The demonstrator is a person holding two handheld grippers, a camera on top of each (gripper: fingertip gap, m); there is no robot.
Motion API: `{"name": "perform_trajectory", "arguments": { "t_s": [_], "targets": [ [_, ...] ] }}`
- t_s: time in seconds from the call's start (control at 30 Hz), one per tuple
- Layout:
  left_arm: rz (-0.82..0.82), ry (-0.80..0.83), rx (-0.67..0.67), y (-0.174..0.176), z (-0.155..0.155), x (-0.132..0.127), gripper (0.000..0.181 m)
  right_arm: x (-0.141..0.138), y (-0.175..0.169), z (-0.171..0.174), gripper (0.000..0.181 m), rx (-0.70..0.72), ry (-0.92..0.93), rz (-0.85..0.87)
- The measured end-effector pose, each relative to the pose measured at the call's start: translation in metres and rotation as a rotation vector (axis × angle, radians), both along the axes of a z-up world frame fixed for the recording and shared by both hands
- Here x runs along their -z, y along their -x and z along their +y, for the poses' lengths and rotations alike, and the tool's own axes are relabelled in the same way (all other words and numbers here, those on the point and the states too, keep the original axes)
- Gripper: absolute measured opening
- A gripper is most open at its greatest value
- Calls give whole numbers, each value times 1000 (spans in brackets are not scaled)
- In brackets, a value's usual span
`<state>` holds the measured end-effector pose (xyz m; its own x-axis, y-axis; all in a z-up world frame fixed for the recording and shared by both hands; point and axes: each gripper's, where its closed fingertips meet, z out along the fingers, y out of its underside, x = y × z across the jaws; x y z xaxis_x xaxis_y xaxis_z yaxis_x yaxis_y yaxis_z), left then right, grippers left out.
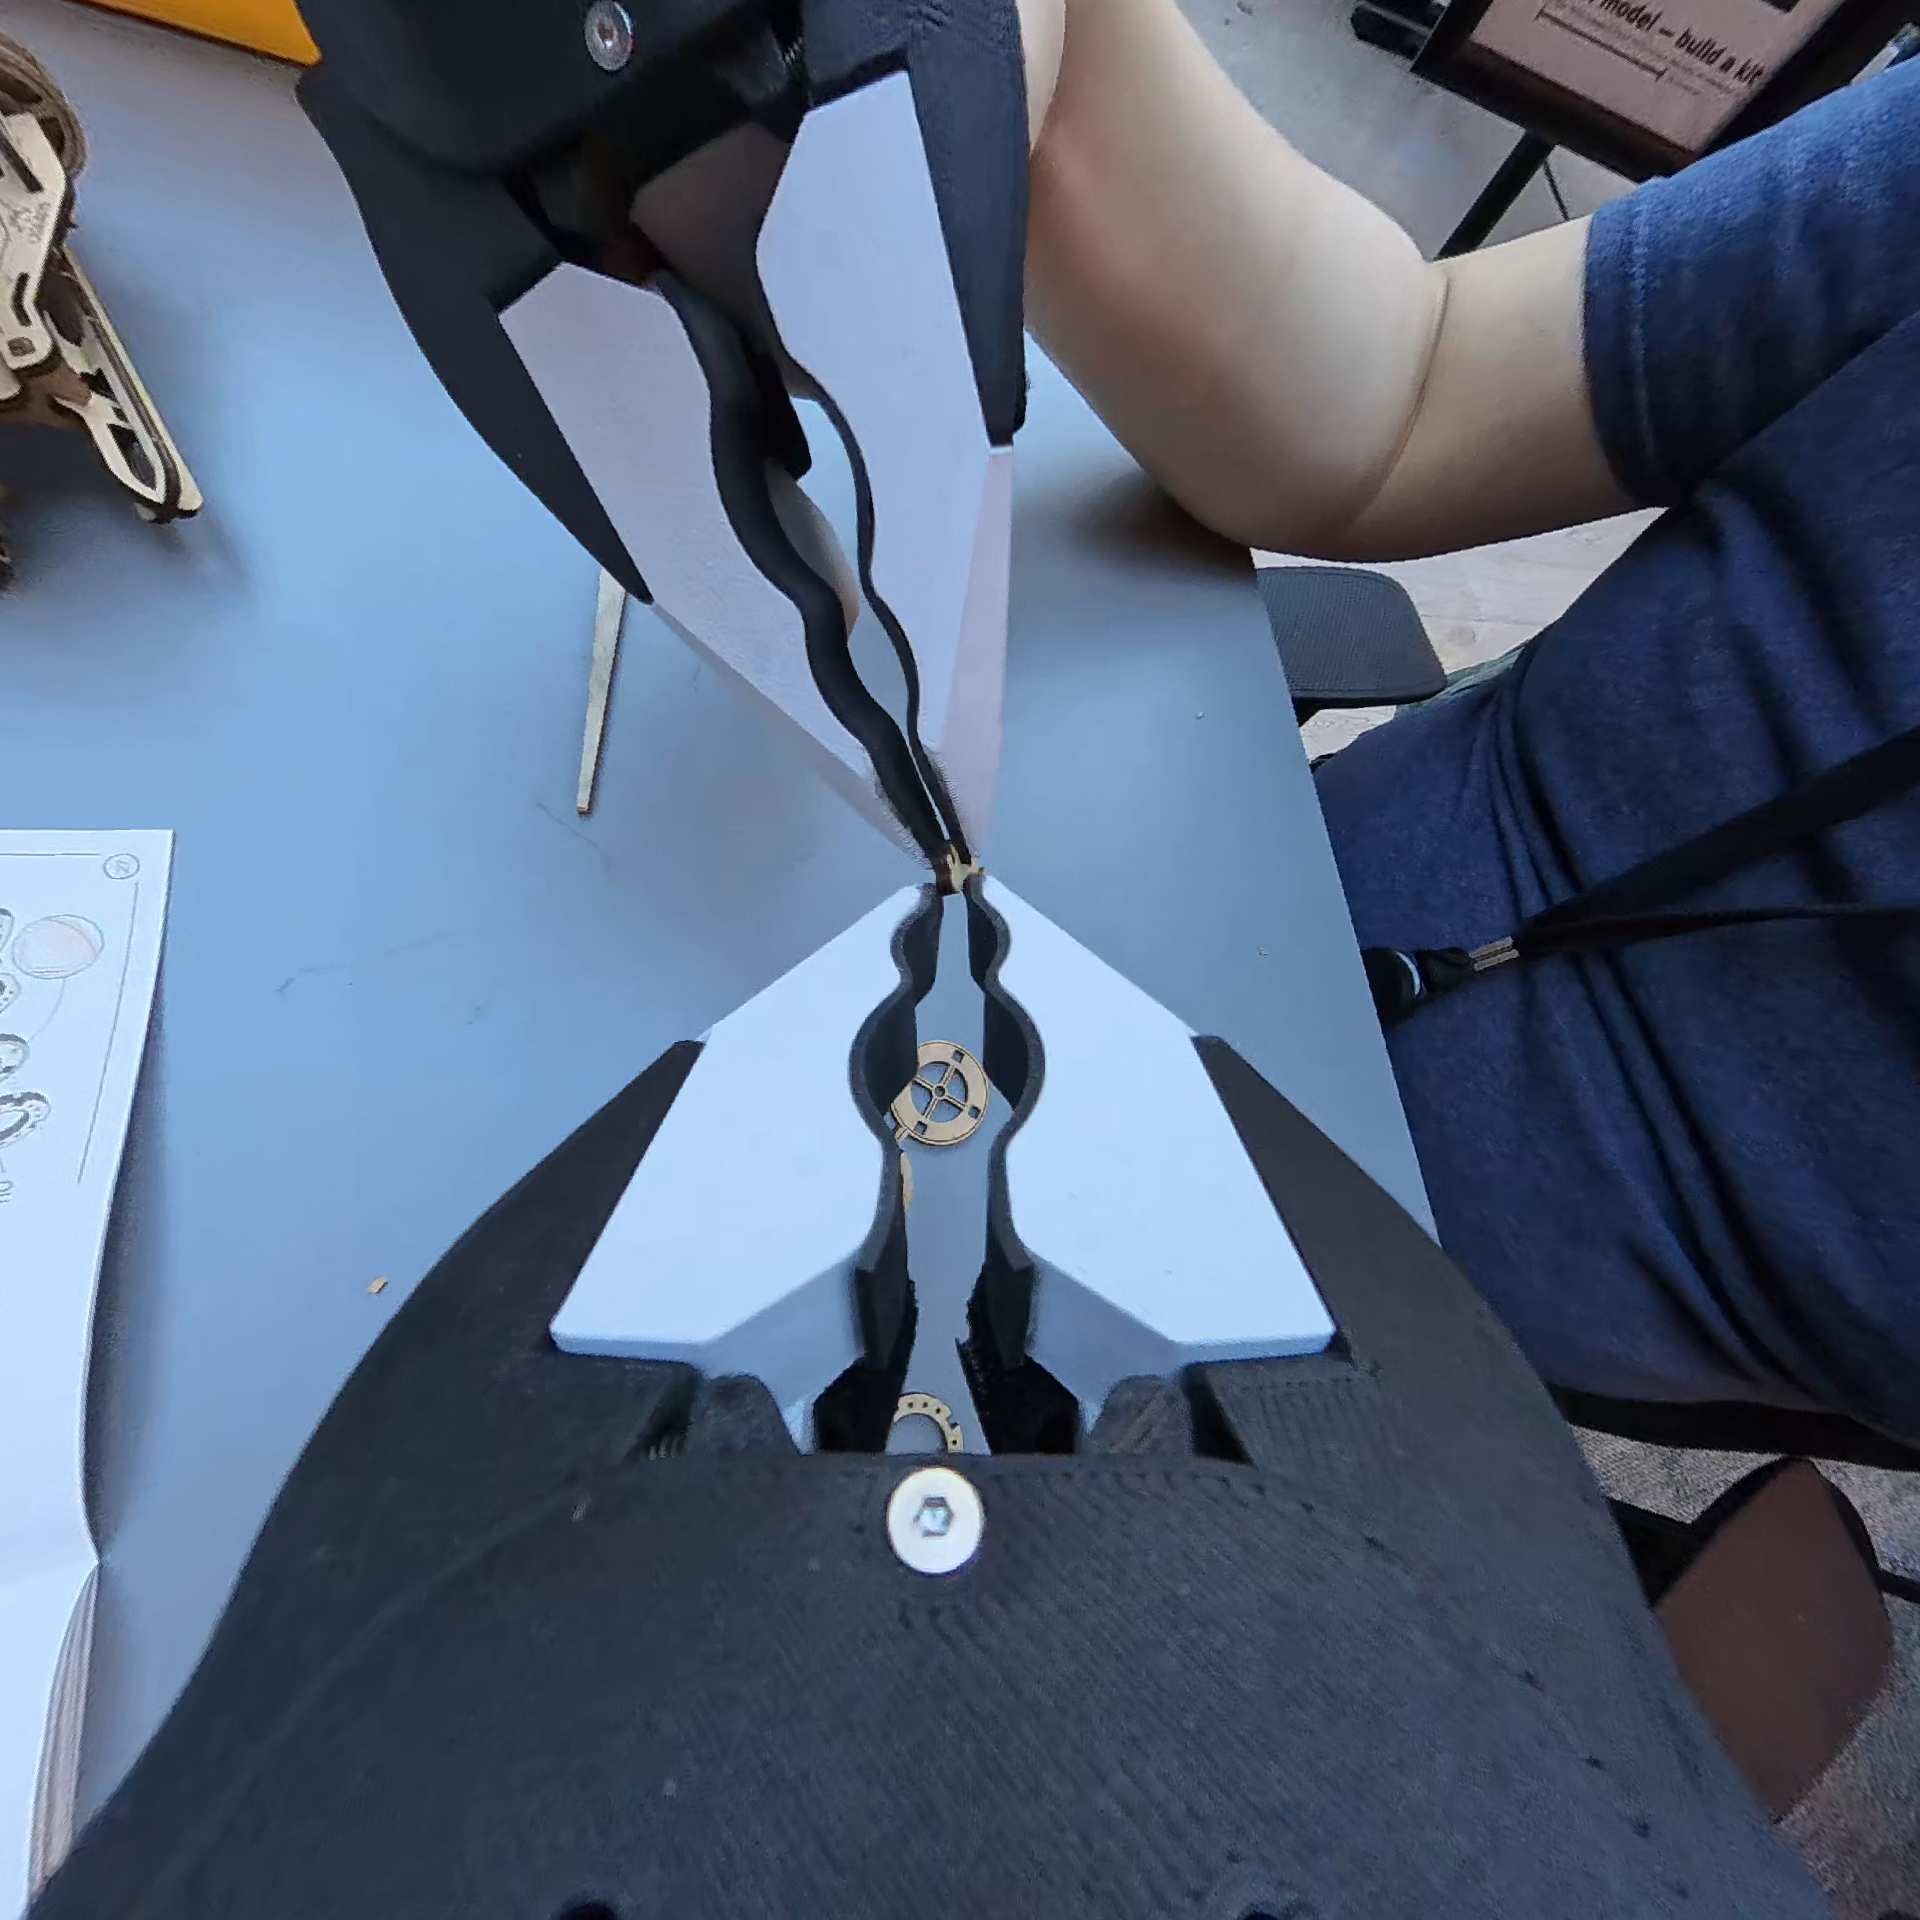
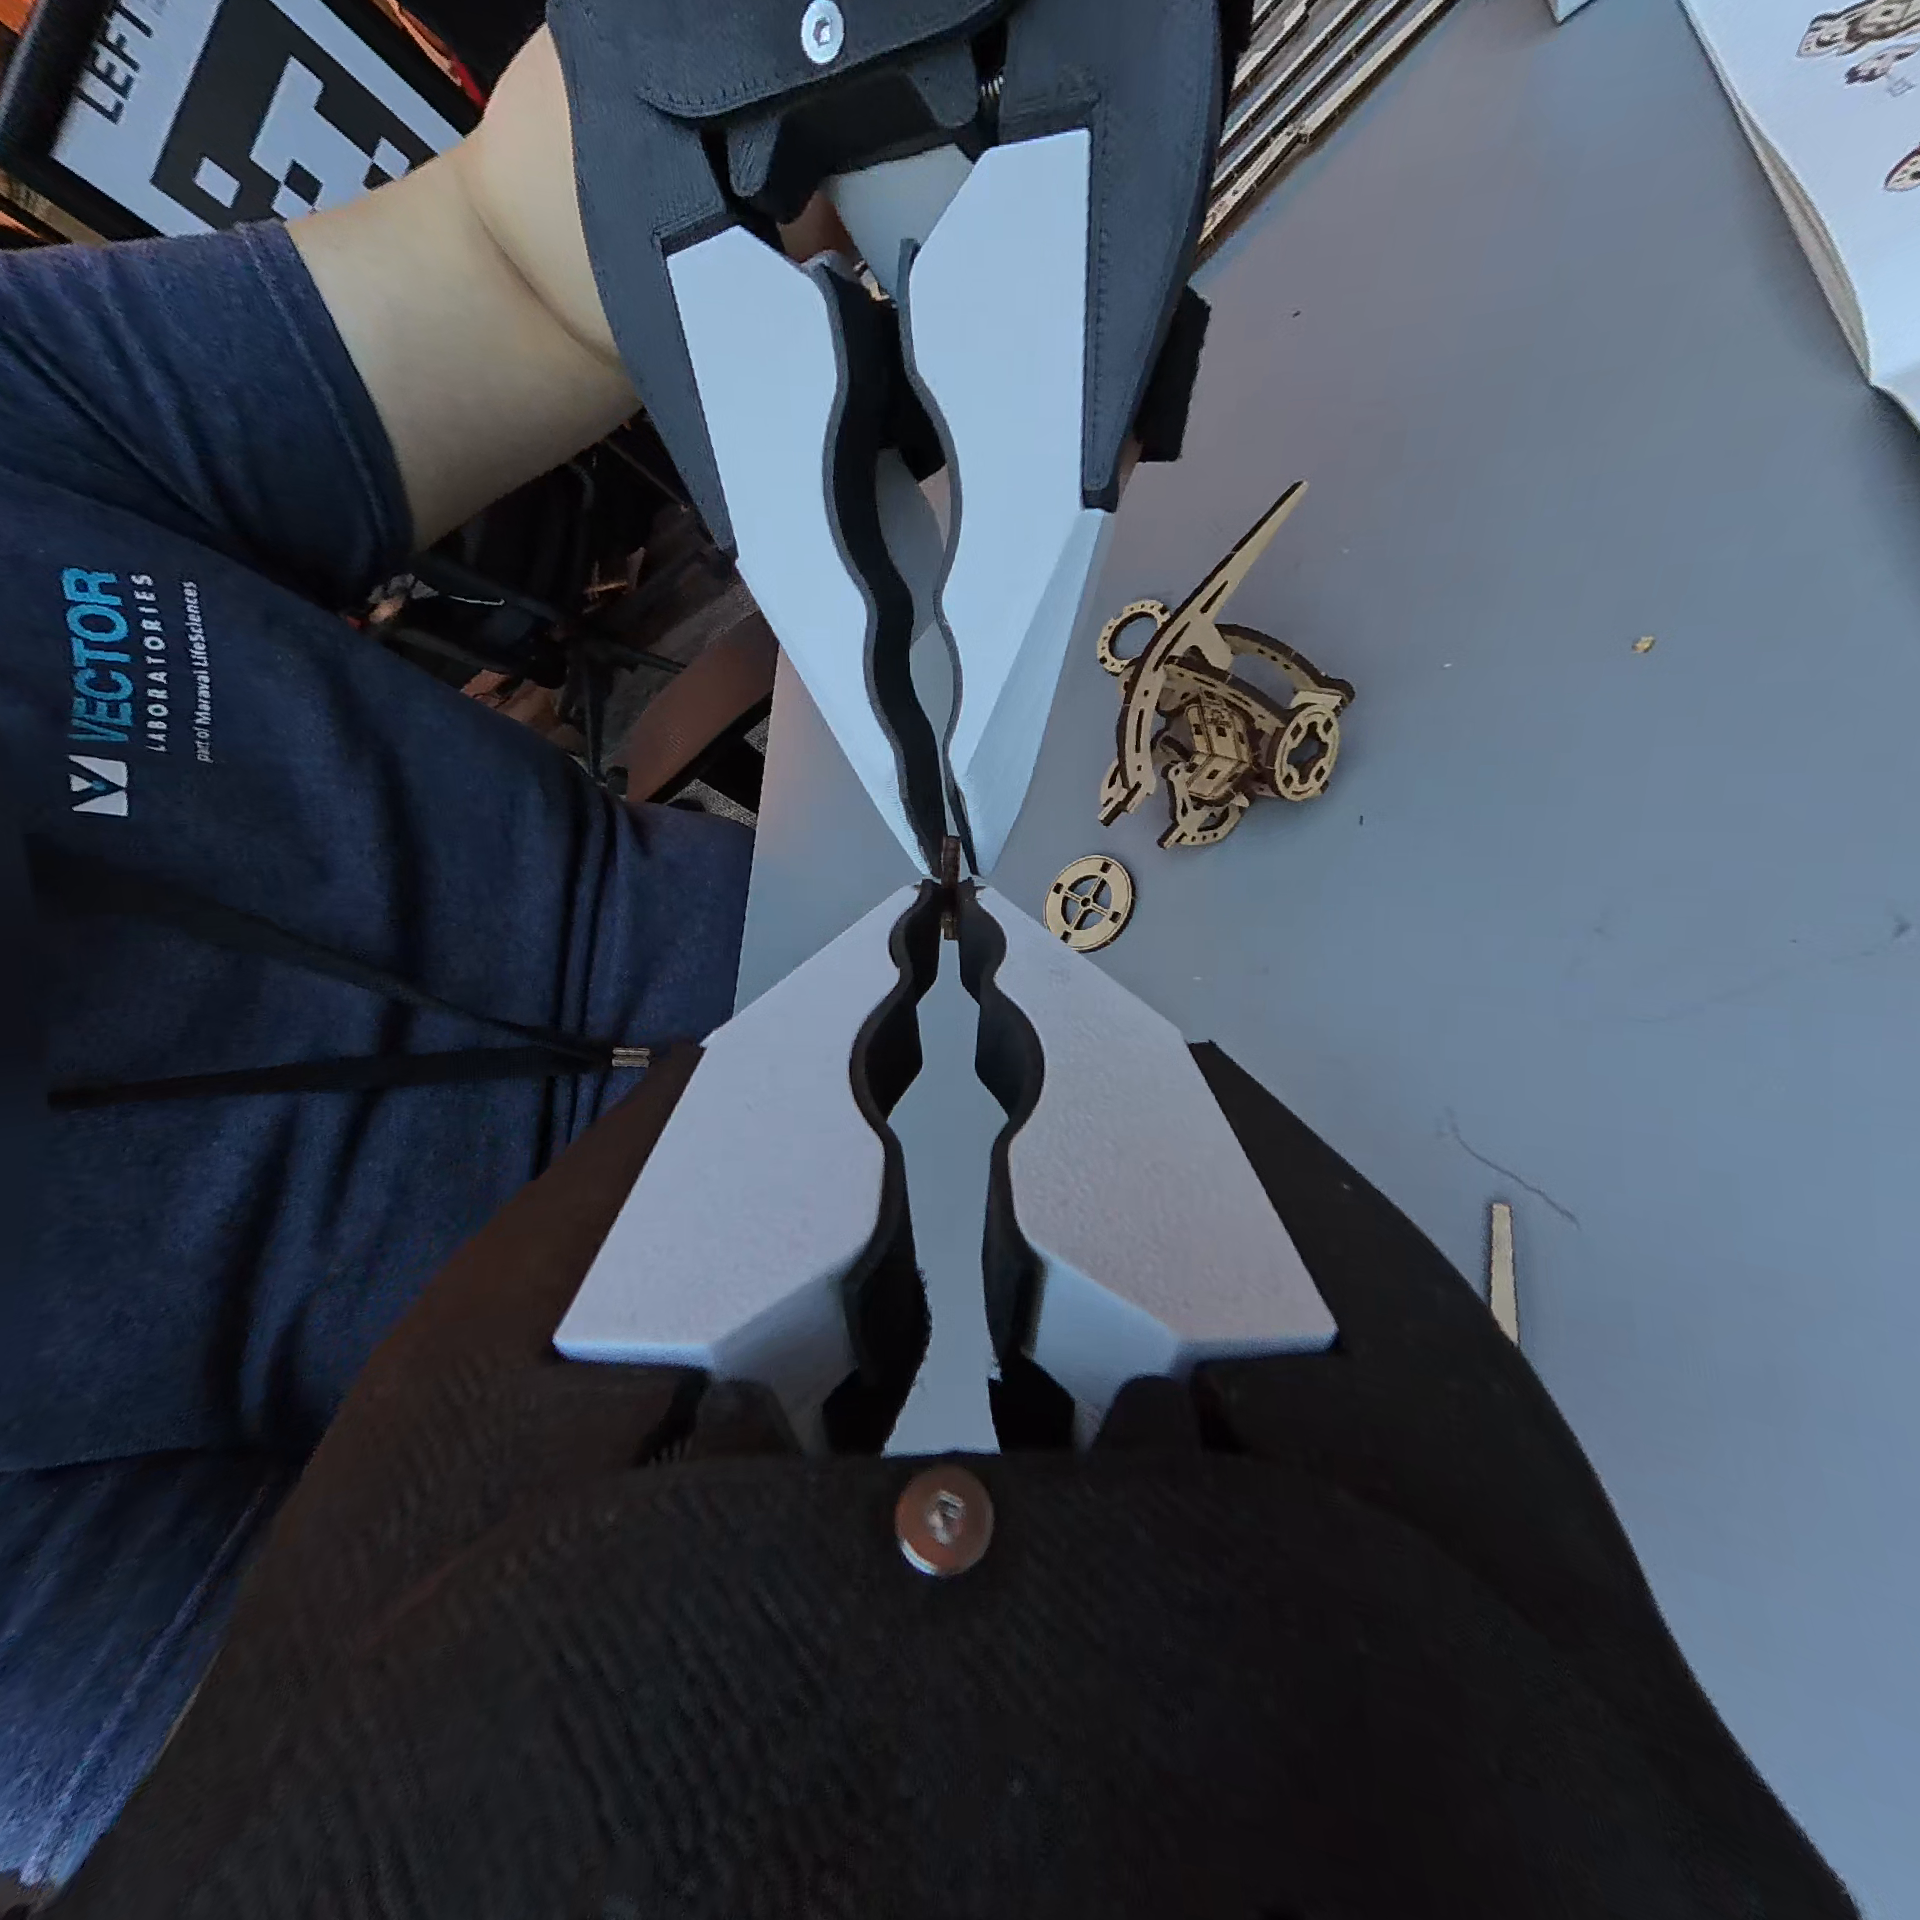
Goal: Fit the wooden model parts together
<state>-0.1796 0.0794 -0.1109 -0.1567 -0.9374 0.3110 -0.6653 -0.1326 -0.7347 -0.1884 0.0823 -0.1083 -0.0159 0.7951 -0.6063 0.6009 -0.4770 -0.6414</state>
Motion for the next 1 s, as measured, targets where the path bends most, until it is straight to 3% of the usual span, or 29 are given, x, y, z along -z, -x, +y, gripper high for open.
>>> {"name": "perform_trajectory", "arguments": {
  "t_s": [0.17,0.23,0.4,0.5,0.6,0.7,1.0],
  "targets": [
    [-14,50,-35,-2,1,0,14,3,0,-3,2,-22,-16,-8],
    [-26,61,-32,-2,0,0,2,5,2,-2,1,-18,-36,-12],
    [-68,47,-85,1,10,-9,1,-7,4,10,3,18,-117,115],
    [-168,103,-165,5,21,-31,1,-39,-6,39,20,192,-245,299],
    [-286,167,-235,12,30,-51,1,-79,-19,36,22,322,-281,602],
    [-355,192,-281,17,35,-60,1,-81,-27,47,22,538,-222,782],
    [-379,203,-290,14,29,-62,1,-53,12,29,14,483,-203,641]
  ]
}}
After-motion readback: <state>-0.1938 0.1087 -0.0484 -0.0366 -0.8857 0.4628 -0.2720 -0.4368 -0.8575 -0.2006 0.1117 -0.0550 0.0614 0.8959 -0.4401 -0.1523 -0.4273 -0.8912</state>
